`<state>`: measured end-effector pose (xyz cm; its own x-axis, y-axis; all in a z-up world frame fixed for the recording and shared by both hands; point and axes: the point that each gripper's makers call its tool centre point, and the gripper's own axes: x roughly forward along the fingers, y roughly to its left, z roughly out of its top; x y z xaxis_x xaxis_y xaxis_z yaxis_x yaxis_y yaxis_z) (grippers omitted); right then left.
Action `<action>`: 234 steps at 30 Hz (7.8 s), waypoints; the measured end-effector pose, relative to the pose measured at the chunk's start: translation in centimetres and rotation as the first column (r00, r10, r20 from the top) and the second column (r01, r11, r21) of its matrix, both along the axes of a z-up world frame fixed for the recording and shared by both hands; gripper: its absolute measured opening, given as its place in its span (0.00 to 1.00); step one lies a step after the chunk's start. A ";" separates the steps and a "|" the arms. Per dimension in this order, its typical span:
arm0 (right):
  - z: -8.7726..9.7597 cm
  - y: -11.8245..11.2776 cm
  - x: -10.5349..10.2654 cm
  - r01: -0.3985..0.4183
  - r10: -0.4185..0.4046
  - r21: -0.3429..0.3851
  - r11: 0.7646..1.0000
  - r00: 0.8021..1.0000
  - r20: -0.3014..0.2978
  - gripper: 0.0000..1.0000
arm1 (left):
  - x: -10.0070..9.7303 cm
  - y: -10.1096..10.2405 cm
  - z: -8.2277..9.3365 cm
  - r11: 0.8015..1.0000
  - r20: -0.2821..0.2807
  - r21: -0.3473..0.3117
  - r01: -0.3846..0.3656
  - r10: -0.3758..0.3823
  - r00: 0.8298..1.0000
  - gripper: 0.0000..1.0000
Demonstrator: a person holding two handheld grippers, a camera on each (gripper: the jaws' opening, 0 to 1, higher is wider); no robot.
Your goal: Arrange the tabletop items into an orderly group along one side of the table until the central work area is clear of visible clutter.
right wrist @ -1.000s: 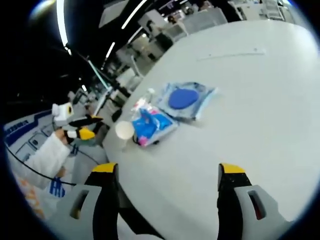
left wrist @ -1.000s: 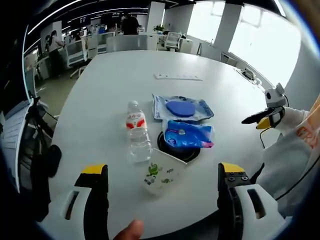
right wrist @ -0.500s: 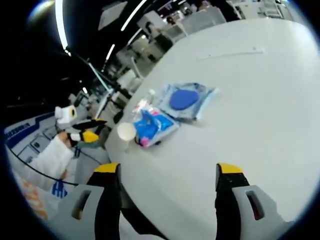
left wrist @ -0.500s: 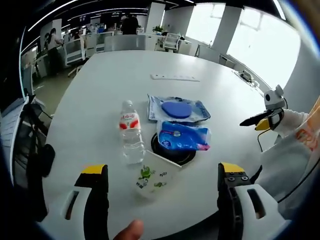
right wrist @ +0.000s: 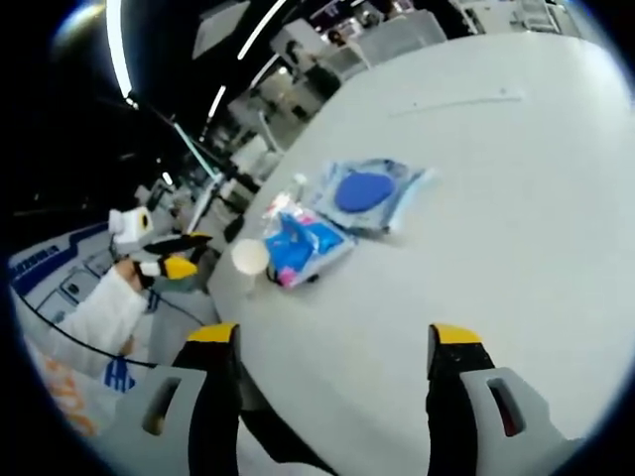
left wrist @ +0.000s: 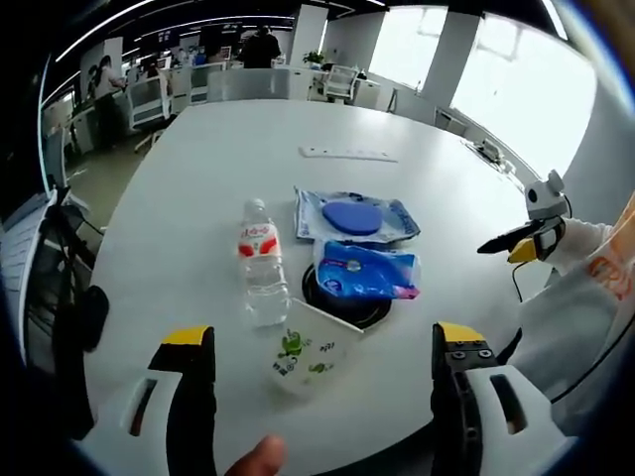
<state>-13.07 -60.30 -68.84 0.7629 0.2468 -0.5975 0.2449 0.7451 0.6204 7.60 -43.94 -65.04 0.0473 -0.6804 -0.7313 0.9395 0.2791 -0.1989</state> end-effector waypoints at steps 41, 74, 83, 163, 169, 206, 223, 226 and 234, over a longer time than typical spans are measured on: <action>-0.3 -2.4 1.9 0.042 -0.042 0.002 0.999 0.999 -0.018 0.67 | 3.0 -12.4 -1.3 0.999 0.006 -0.044 0.029 -0.029 1.000 0.71; -2.8 -7.6 10.6 0.092 -0.094 -0.025 0.995 0.993 -0.065 0.47 | 6.2 -17.7 -7.4 0.994 -0.018 0.109 0.016 -0.014 1.000 0.43; -5.3 -7.9 10.8 0.099 -0.102 -0.026 0.995 0.987 -0.124 0.37 | 6.7 -17.8 -9.7 0.975 0.036 0.216 0.059 -0.068 0.997 0.39; -7.3 -20.9 5.2 0.251 -0.294 -0.221 0.942 0.937 -0.188 0.00 | -0.5 -27.2 -11.6 0.948 0.050 0.260 0.184 -0.203 0.978 0.00; -8.0 -20.9 5.2 0.163 -0.230 -0.277 0.947 0.946 -0.228 0.00 | -0.7 -27.0 -12.5 0.934 0.089 0.297 0.199 -0.235 0.968 0.01; -1.6 -19.4 4.9 0.211 -0.196 -0.320 0.924 0.977 0.078 0.25 | -0.5 -26.8 -4.9 0.993 0.101 -0.017 0.118 -0.115 0.988 0.42; 7.4 -17.1 0.3 0.462 -0.399 -0.107 0.881 0.844 0.358 0.30 | -3.2 -19.7 0.8 0.983 0.139 -0.186 -0.005 0.032 0.990 0.48; 7.6 -16.5 -0.5 0.457 -0.390 -0.118 0.881 0.846 0.363 0.29 | -3.1 -17.8 1.3 0.979 0.135 -0.194 -0.055 0.082 0.987 0.47; 8.2 -15.6 -1.6 0.452 -0.391 -0.092 0.887 0.843 0.370 0.26 | -2.4 -15.3 1.7 0.974 0.143 -0.199 -0.105 0.135 0.981 0.46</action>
